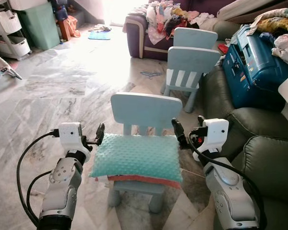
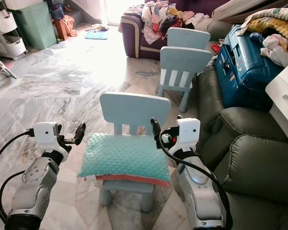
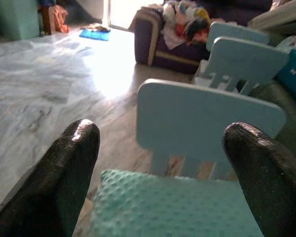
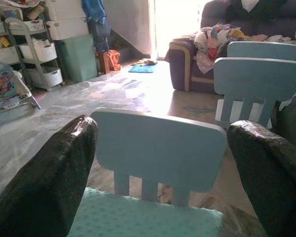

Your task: Move the pillow to the sofa

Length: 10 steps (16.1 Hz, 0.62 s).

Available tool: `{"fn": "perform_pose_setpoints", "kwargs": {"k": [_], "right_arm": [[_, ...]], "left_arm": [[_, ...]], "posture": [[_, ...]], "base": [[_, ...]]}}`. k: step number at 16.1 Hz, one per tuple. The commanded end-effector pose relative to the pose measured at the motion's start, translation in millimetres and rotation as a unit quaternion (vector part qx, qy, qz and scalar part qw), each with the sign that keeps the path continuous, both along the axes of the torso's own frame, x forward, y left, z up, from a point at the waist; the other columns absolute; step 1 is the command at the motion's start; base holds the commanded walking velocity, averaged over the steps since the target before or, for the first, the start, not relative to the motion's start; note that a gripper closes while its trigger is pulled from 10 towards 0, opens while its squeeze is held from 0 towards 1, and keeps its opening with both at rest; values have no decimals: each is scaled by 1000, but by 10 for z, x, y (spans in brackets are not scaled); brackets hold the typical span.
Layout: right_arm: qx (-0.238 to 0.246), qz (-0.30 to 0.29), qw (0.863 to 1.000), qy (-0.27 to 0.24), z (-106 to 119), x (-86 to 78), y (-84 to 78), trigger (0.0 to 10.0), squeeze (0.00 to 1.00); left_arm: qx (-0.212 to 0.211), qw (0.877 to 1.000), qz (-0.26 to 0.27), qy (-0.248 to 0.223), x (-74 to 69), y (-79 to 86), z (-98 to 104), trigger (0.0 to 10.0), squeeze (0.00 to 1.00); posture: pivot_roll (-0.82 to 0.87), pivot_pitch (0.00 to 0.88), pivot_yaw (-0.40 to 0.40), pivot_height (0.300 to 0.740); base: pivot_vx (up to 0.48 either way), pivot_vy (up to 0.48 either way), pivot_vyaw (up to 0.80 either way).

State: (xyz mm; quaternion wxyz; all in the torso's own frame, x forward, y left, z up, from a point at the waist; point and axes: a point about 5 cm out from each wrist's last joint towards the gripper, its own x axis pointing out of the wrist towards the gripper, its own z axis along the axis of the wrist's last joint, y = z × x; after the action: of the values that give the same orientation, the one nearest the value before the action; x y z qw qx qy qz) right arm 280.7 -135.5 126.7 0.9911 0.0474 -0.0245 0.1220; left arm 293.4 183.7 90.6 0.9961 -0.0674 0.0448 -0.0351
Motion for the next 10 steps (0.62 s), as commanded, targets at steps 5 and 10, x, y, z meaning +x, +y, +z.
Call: {"fn": "perform_pose_setpoints", "kwargs": {"k": [5,10], "right_arm": [[0,-4,1000,4,1,-11,-47,10000,0],[-4,-2,1000,5,-2,-17,-45,10000,0]], "left_arm": [[8,1000,-12,-10,-4,2,72,10000,0],[4,1000,-5,-22,-22,19,108,10000,0]], "posture": [[-54,49,-45,740],[-54,59,-48,740]], "base": [[0,0,0],[0,0,0]]}}
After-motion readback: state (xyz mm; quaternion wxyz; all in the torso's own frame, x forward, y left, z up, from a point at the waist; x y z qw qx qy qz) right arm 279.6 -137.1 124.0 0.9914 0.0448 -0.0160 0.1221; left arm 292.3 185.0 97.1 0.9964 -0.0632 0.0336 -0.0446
